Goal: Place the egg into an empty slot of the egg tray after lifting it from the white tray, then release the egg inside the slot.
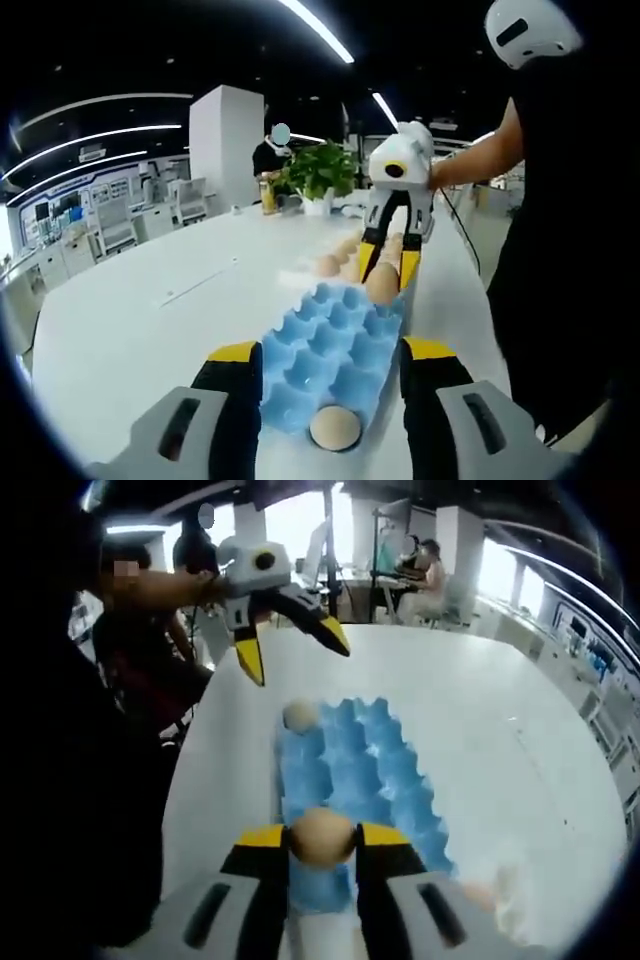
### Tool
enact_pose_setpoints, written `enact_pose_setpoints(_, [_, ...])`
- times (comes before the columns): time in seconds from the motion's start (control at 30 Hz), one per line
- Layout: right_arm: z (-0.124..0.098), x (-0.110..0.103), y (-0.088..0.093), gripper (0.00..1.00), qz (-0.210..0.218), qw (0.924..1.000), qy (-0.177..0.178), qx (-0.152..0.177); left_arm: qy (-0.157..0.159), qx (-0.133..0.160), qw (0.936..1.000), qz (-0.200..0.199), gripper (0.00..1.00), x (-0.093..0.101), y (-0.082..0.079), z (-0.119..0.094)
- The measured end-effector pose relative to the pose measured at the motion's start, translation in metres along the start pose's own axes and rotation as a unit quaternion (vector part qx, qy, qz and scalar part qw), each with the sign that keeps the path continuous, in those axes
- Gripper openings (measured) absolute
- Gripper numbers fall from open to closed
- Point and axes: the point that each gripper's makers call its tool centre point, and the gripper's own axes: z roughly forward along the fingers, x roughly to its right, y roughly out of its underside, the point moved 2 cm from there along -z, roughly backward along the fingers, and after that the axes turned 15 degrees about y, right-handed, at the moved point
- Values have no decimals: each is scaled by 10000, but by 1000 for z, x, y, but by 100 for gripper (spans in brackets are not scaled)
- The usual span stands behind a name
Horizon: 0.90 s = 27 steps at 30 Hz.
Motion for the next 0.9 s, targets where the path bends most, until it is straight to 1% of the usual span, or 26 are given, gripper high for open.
enact_pose_setpoints(0.2, [0, -1, -5, 25, -1, 10000, -10, 51, 7, -19, 10000, 1, 55, 1, 1, 0])
enact_pose_setpoints(0.27, [0, -4, -13, 25, -7, 9999, -36, 140, 1, -18, 10000, 3, 55, 1, 1, -1])
enact_pose_setpoints(0.33, [2, -7, -15, 25, -57, 9998, -104, 135, -13, -15, 10000, 30, 55, 1, 0, -3])
enact_pose_setpoints(0.53, [8, -18, -36, 25, -199, 9990, -274, 281, -29, 7, 10000, 30, 55, 1, 0, -5])
enact_pose_setpoints(0.57, [10, -23, -44, 25, -240, 9985, -351, 342, -56, 46, 10000, 22, 55, 0, 0, -7])
enact_pose_setpoints(0.67, [19, -31, -60, 25, -330, 9972, -482, 463, -56, 25, 10000, 8, 55, 1, 4, -8])
enact_pose_setpoints(0.83, [34, -56, -93, 25, -516, 9932, -794, 683, -86, 28, 10000, -17, 54, -1, 8, -15])
enact_pose_setpoints(0.9, [36, -58, -96, 25, -528, 9926, -837, 700, -98, 35, 9999, -21, 54, -1, 8, -17])
